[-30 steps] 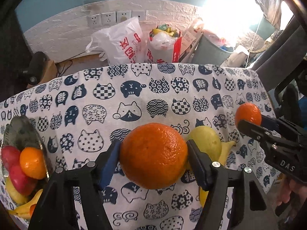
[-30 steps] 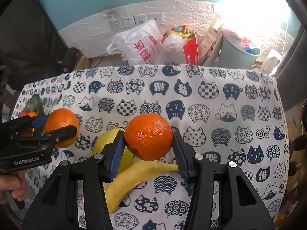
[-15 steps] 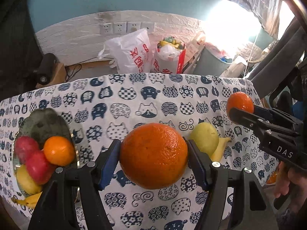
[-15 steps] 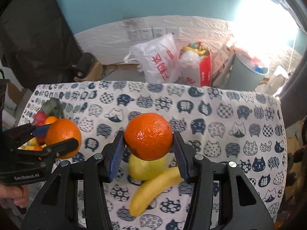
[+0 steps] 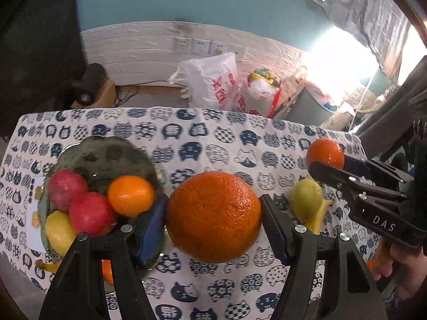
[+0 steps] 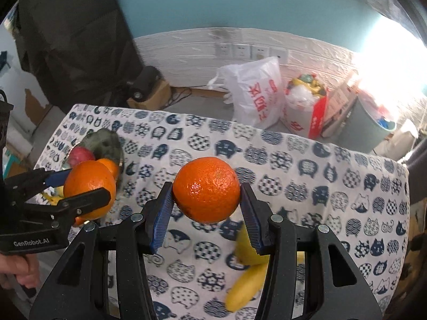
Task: Organize fruits
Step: 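Carry the large orange in the left tool while the right tool carries the tangerine to the plate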
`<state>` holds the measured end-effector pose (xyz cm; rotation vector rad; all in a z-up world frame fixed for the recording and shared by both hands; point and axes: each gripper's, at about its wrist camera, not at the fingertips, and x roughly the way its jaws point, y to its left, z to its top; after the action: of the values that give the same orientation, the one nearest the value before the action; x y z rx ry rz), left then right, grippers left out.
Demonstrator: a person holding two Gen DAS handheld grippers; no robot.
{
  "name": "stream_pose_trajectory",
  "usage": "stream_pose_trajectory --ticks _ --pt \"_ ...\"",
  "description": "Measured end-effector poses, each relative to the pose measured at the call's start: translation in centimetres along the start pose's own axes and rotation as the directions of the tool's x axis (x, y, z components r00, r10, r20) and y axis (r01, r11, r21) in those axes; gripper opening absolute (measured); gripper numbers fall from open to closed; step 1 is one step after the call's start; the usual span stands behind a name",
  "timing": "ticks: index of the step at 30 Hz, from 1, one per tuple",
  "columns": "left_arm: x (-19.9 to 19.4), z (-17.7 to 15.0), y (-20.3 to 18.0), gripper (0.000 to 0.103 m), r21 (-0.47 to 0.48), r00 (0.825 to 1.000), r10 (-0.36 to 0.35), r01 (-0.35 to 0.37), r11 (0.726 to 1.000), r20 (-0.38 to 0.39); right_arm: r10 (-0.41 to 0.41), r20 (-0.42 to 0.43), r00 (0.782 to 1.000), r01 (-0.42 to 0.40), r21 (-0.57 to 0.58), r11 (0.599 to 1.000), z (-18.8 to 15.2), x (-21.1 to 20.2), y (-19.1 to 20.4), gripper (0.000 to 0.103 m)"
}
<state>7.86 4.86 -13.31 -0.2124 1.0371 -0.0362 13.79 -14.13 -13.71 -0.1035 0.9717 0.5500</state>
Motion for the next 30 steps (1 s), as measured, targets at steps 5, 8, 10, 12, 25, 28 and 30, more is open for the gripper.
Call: stream_pose_trajectory --ticks 5,8,10,12,25,28,30 --pt "-1.0 -0.4 2.8 0.07 -0.044 1.0 0.019 -0.018 0.999 0.019 0.022 -0.012 1.0 -0.023 -0.043 0.999 0.7 1.1 2.6 0.049" --pt "-1.7 -0.6 4.6 0.07 -0.067 0.999 0.033 -0.031 0.997 0.034 0.035 -0.022 0.999 -0.037 -0.073 0.997 1.1 2.0 4.5 0.049" --pt "-2.1 -0.8 5.7 0.07 -0.083 0.998 0.041 -0.037 0.996 0.041 0.044 -0.029 0.999 -0.046 -0.087 0.995 1.3 2.4 5.5 0.049" --pt "-2.4 -1.0 6.8 0.07 -0.099 0.998 0.048 -0.043 0.994 0.046 0.054 -0.036 0.998 -0.058 -0.103 0.993 1.4 2.8 6.6 0.049" --pt "-3.3 -2.8 12.1 0.07 -0.185 0.997 0.063 -0.054 0.981 0.042 0.115 -0.12 0.986 -0.137 -0.187 0.973 1.0 6.3 13.3 0.049" --pt "-3.5 -3.2 12.9 0.07 -0.195 0.997 0.065 -0.056 0.979 0.043 0.125 -0.14 0.982 -0.151 -0.196 0.969 0.7 6.9 14.2 0.049" --pt "-3.6 -3.4 13.3 0.07 -0.203 0.997 0.067 -0.057 0.978 0.043 0.139 -0.16 0.977 -0.169 -0.195 0.966 0.5 7.3 14.7 0.049"
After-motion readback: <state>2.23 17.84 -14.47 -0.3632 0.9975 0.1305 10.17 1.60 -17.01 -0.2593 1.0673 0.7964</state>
